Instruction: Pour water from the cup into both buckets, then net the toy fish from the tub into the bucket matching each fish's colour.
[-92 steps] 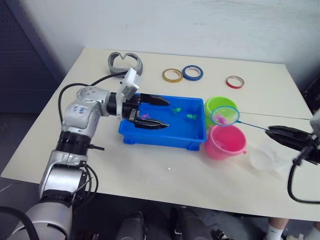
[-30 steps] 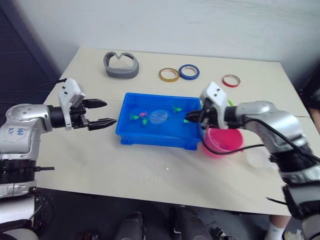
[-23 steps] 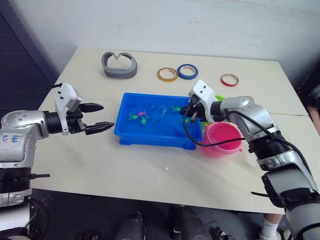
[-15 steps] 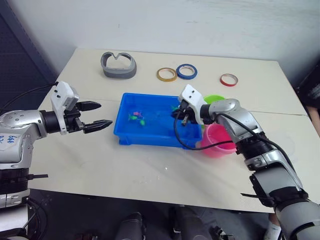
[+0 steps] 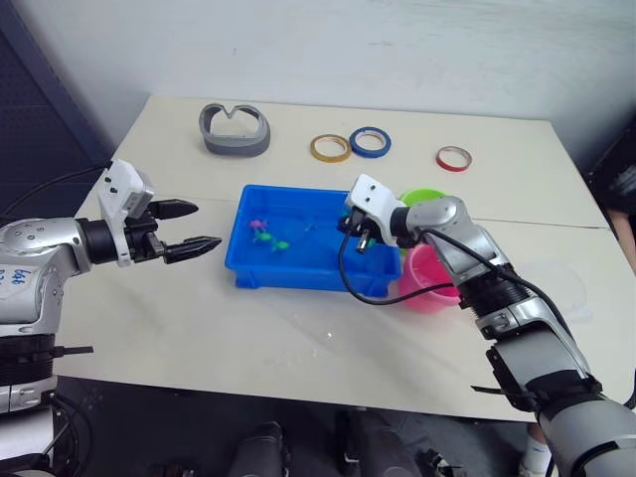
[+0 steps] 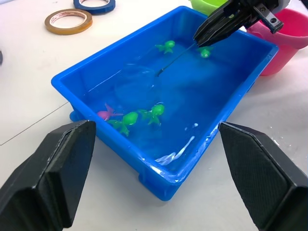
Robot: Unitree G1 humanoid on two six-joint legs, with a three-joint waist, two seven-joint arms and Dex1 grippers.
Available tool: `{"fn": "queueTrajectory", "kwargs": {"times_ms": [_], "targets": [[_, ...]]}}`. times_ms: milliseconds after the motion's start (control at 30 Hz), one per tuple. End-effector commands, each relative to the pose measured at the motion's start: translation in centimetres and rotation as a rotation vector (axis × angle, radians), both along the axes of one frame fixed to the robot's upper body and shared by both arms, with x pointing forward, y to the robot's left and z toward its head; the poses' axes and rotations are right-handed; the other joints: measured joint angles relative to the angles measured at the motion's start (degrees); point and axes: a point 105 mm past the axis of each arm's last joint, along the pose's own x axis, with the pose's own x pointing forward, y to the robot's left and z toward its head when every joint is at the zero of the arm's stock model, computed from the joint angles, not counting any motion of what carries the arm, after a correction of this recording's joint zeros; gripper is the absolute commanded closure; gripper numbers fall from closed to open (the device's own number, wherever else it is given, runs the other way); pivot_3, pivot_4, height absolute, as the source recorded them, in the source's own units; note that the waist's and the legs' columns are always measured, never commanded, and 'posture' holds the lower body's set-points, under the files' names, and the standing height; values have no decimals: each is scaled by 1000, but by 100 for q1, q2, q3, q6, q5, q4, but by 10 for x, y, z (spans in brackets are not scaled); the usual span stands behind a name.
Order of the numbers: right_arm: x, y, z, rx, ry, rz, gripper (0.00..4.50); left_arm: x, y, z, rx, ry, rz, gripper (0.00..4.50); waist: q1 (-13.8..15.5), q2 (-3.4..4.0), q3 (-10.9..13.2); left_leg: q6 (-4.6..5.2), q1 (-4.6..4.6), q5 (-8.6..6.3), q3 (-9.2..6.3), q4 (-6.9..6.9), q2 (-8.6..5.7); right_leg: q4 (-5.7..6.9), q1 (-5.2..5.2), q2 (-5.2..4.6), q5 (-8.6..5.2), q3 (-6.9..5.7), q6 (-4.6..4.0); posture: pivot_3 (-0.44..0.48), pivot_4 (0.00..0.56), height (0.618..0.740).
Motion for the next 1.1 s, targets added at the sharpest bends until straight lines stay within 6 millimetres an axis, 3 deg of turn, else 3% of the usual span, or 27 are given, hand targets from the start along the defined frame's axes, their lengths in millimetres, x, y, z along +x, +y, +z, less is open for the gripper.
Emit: {"fn": "queueTrajectory", "kwargs": {"times_ms": [33, 300, 600, 767, 1100], "targets": [[1, 17, 23, 46, -65, 43, 4500, 0, 7, 13, 23, -46, 22, 52, -48, 0, 0, -1, 0, 1, 0, 0, 0, 1, 0, 0, 0, 0, 0, 0, 150, 740], [-1, 38, 28, 117, -39, 68, 4500, 0, 14, 16, 30, -52, 46, 52, -81, 0, 0, -3, 0, 1, -1, -1, 0, 4, -1, 0, 0, -1, 0, 0, 150, 740], [1, 45, 24, 113, -39, 75, 4500, -1, 20, 16, 35, -54, 62, 52, -86, 0, 0, -2, 0, 1, -2, -3, 0, 2, 0, -1, 0, -3, 0, 0, 150, 740], [-1, 52, 33, 225, 15, 68, 4500, -1, 17, 15, 32, -56, 56, 52, -98, 1, 0, -4, 0, 2, -2, -7, 0, 2, -2, -1, 0, -3, 0, 0, 150, 740], [-5, 44, 37, 256, 29, 59, 4500, 3, 16, 16, 25, -66, 50, 52, -89, 1, 1, -5, 0, 3, -4, -17, 0, -3, -3, -1, 0, -5, 0, 0, 150, 740]]}}
